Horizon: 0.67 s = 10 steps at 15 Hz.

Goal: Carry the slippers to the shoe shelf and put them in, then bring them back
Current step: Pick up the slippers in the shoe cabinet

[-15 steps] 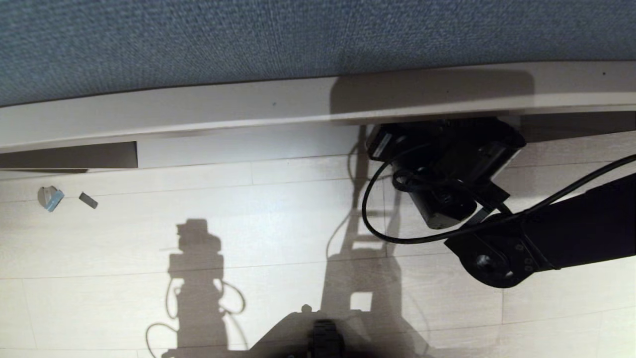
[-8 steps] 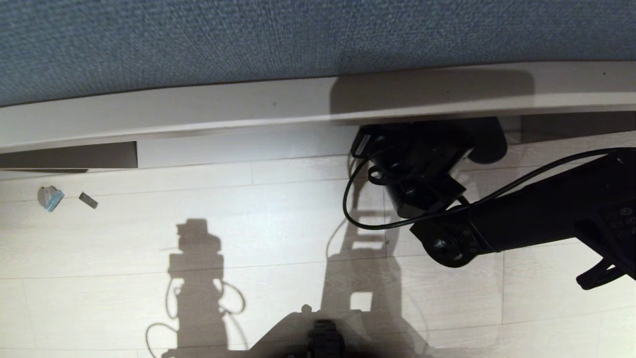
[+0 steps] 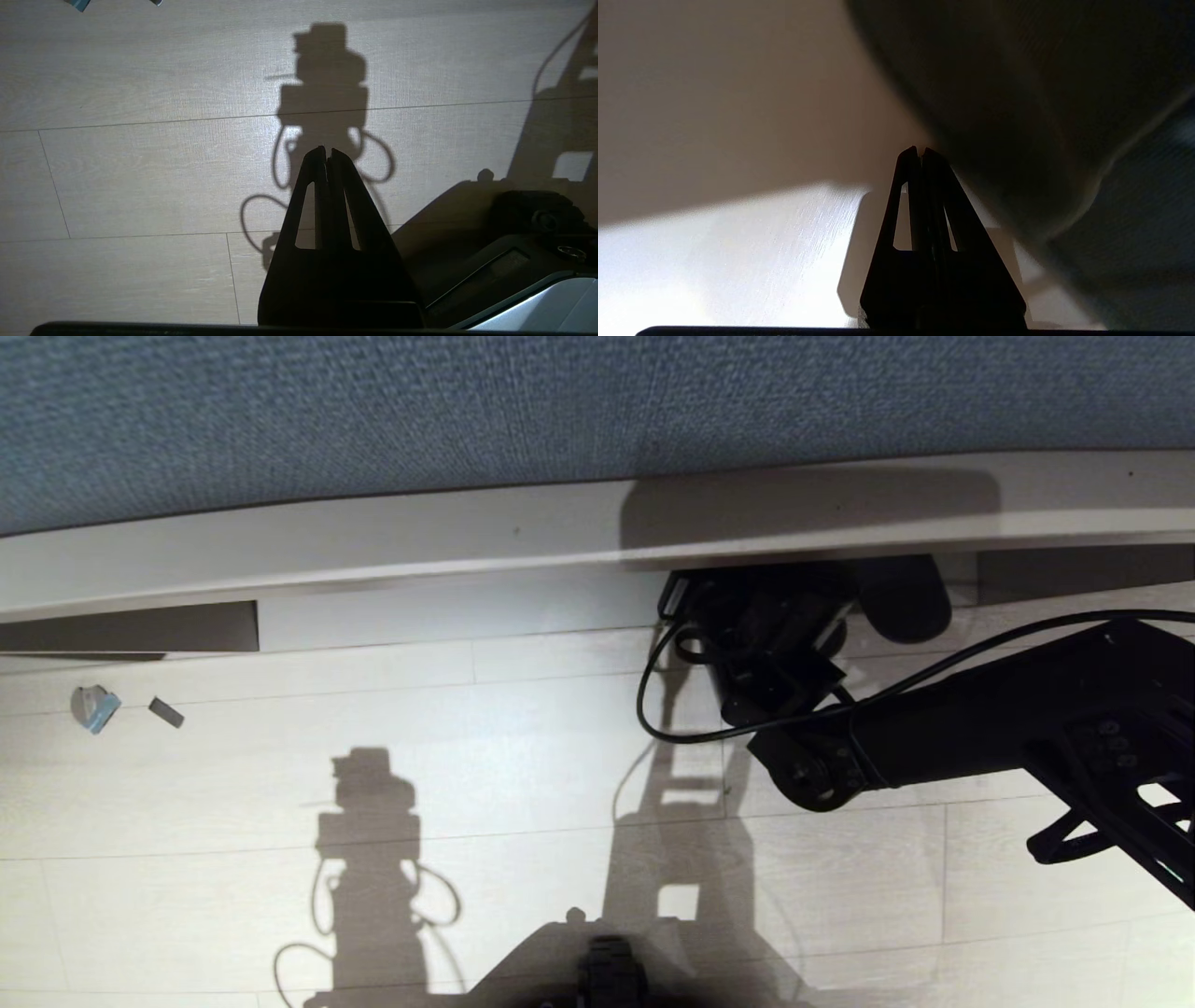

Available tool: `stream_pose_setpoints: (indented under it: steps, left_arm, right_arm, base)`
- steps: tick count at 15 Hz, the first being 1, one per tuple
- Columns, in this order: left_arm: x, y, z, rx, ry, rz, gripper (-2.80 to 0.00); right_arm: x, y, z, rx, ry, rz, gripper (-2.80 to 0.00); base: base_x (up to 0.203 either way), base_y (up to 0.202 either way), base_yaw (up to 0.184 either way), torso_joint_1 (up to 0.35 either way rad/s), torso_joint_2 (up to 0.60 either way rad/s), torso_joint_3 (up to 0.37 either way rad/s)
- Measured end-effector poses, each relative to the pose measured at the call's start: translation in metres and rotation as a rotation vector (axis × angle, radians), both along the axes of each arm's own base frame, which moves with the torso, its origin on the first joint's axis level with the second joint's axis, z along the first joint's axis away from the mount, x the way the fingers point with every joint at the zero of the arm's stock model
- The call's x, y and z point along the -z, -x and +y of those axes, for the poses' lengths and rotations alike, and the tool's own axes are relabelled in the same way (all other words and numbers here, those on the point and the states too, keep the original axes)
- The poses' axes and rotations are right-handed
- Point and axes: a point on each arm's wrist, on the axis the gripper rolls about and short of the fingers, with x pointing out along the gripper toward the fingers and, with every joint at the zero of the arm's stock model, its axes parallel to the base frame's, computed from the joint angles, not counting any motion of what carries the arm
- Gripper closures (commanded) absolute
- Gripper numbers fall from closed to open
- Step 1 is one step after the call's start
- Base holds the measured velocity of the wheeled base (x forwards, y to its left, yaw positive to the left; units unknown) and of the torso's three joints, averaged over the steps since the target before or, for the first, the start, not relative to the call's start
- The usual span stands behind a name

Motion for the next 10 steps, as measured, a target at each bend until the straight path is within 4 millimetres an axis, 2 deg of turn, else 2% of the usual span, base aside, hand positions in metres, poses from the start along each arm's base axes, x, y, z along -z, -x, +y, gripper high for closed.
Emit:
stream_pose_setpoints:
  steps: [4, 10]
  left_arm:
    - [0.0, 0.0, 0.0, 0.0, 0.001, 0.0, 0.0]
    - [0.0, 0.0, 0.0, 0.0, 0.0, 0.0, 0.0]
  right_arm:
    - [-0.009, -0.01, -0.002, 0.079, -0.041, -0.015, 0.0]
    - [-0.02, -0.012, -0.004, 0.131, -0.071, -0.026, 0.0]
  base:
    - [0.0, 0.0, 0.0, 0.0, 0.0, 0.0]
    - [0.0, 0.0, 0.0, 0.0, 0.0, 0.0]
